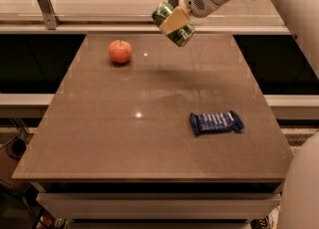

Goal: Place green can upright

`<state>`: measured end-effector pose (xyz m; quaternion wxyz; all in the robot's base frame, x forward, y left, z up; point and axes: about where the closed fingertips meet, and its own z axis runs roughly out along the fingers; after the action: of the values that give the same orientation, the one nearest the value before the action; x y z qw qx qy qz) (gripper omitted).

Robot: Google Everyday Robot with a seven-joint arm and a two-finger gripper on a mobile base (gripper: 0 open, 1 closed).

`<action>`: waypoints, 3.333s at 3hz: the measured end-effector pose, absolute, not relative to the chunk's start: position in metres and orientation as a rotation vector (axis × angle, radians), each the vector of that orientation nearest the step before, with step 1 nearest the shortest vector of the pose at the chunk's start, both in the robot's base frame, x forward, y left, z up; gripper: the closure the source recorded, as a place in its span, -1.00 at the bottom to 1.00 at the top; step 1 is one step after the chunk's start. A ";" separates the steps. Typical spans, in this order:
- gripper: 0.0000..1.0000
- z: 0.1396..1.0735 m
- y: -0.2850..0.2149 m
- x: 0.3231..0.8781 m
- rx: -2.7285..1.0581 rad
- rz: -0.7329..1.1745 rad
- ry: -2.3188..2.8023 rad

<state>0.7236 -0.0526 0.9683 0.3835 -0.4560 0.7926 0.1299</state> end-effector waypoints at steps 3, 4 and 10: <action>1.00 0.929 -0.070 0.726 -0.950 0.421 1.949; 1.00 0.917 -0.076 0.732 -0.888 0.450 1.925; 1.00 0.893 -0.084 0.753 -0.778 0.563 1.626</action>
Offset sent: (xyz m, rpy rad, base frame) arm -0.0037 -0.0262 -0.0390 0.2005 -0.0698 -0.1259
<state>0.7533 -0.0842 0.8933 0.5863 -0.3338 0.6975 0.2415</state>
